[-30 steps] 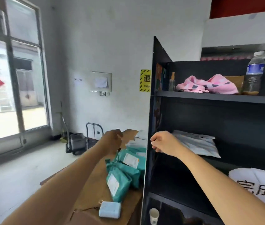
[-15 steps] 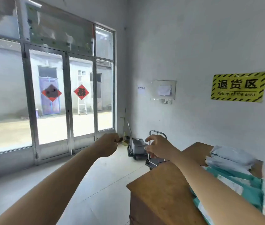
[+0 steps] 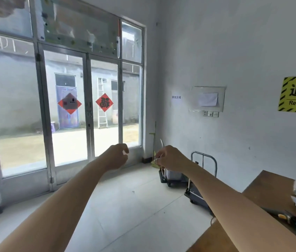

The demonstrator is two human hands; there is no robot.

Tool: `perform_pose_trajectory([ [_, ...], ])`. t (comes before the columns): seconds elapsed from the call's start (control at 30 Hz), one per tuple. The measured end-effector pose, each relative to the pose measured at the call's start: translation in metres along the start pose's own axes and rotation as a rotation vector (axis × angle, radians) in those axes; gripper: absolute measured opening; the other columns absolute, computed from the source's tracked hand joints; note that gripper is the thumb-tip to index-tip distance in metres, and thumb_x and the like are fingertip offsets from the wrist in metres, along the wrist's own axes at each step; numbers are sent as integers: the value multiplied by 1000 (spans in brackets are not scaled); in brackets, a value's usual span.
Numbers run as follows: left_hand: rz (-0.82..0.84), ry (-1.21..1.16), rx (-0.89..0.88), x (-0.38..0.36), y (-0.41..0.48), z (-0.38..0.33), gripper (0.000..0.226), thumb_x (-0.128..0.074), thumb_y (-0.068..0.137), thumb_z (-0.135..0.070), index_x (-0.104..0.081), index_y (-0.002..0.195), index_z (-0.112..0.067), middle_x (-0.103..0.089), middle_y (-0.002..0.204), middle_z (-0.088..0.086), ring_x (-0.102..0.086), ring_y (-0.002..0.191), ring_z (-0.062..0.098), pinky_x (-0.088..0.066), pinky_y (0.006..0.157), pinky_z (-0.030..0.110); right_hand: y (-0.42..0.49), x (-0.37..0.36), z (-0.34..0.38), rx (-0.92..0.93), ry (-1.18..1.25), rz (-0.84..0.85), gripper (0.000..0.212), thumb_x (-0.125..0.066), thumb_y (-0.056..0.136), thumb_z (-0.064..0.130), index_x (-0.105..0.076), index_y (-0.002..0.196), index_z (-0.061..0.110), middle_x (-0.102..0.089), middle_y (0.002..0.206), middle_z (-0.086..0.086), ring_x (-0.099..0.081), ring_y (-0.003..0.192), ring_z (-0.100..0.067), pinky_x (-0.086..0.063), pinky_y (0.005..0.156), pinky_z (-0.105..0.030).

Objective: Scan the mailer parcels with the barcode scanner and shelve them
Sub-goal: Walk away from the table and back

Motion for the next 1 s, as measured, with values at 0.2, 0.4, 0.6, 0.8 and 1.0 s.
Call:
perform_pose_trajectory([
  [0.2, 37, -20, -46, -25, 157, 31, 23, -50, 93, -17, -58, 114, -10, -61, 121, 14, -61, 106, 26, -47, 90, 31, 149, 6, -42, -21, -57, -60, 21, -59, 89, 14, -68, 104, 3, -65, 88, -4, -56, 79, -12, -39, 61, -13],
  [0.4, 75, -42, -159, -54, 301, 44, 23, -49, 94, -16, -59, 114, -10, -60, 123, 13, -59, 100, 24, -44, 83, 28, 269, 19, -101, -128, -74, -120, 23, -63, 87, 13, -65, 109, 7, -61, 93, -1, -57, 80, -12, -38, 58, -13],
  [0.6, 157, -113, -335, -125, 457, 49, 20, -50, 93, -16, -60, 110, -11, -61, 115, 9, -61, 89, 20, -47, 77, 26, 366, 27, -176, -270, -84, -246, 25, -64, 87, 17, -65, 110, 7, -63, 95, -5, -57, 85, -17, -42, 63, -19],
  [0.8, 276, -172, -501, -199, 600, 19, 19, -54, 91, -20, -63, 106, -11, -67, 103, 11, -59, 78, 20, -46, 76, 26, 431, 62, -253, -499, -103, -466, 24, -62, 88, 16, -66, 110, 7, -60, 82, 3, -57, 79, -15, -41, 61, -18],
  [1.0, 454, -341, -616, -280, 682, -52, 15, -54, 91, -18, -61, 103, -13, -65, 91, 9, -65, 82, 24, -45, 61, 23, 439, 106, -331, -725, -173, -581, 28, -59, 89, 18, -65, 115, 8, -62, 105, -2, -56, 93, -14, -40, 65, -17],
])
Point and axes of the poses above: each hand's wrist, its own y-axis towards the middle knuckle, its own x-axis out of the back of the hand, z = x × y, the point moved 5 cm from there along y, towards the middle knuckle
